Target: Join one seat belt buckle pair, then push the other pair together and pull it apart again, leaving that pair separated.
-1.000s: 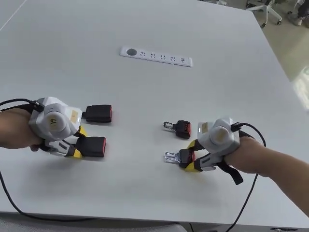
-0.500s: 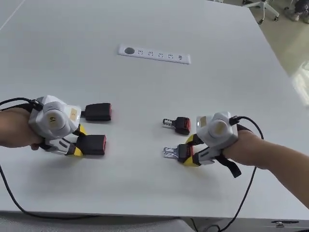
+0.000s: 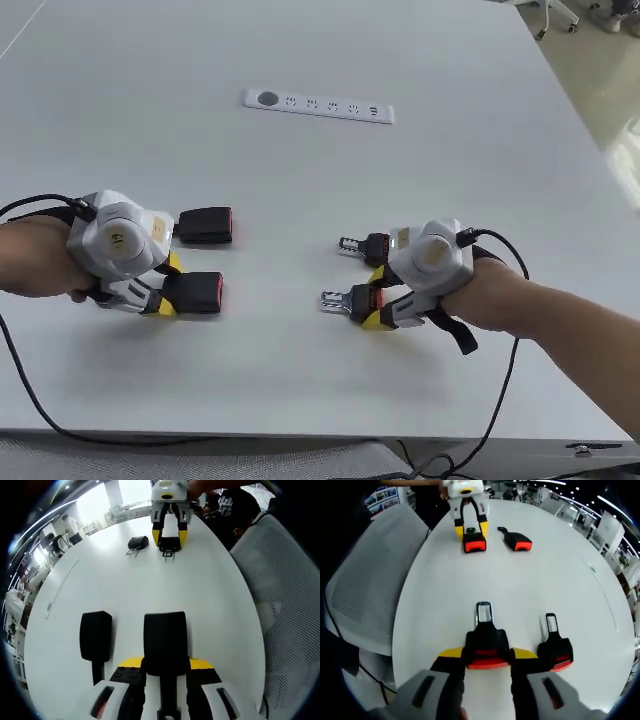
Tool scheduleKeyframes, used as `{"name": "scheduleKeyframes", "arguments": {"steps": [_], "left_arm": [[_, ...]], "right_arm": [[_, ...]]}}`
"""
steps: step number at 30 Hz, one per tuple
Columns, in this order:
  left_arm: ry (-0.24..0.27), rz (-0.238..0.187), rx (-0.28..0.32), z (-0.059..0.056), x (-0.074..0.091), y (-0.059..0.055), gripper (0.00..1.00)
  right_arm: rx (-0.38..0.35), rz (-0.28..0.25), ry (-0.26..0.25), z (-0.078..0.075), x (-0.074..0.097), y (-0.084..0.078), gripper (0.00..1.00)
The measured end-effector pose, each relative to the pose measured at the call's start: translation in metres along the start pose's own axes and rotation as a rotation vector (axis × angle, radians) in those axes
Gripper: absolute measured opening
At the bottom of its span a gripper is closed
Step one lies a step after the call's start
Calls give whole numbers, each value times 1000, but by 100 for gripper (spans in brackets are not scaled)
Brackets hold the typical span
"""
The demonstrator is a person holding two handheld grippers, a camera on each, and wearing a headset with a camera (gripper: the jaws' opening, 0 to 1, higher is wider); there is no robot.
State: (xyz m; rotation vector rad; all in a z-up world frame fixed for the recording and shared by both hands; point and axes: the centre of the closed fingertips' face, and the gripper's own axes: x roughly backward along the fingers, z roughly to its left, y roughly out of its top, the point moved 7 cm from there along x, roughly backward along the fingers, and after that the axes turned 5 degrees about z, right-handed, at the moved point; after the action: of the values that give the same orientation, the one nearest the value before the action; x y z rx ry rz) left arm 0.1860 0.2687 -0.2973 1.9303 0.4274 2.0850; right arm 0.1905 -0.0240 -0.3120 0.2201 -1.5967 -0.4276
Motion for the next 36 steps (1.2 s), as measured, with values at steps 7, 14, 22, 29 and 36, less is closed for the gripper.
{"name": "scheduleKeyframes", "arguments": {"steps": [7, 14, 22, 29, 36], "left_arm": [[-2, -3, -5, 0, 0, 0, 31], [-2, -2, -7, 0, 0, 0, 31], [-9, -6, -7, 1, -1, -1, 31], [-10, -4, -6, 1, -1, -1, 31], [-9, 1, -5, 1, -1, -1, 31]], "right_arm": [[2, -38, -16, 8, -11, 22, 35], [-8, -80, -15, 10, -22, 44, 36], [-8, -110, -17, 13, -33, 68, 36], [-11, -131, -26, 13, -45, 92, 36], [22, -109, -7, 13, -50, 106, 35]]}}
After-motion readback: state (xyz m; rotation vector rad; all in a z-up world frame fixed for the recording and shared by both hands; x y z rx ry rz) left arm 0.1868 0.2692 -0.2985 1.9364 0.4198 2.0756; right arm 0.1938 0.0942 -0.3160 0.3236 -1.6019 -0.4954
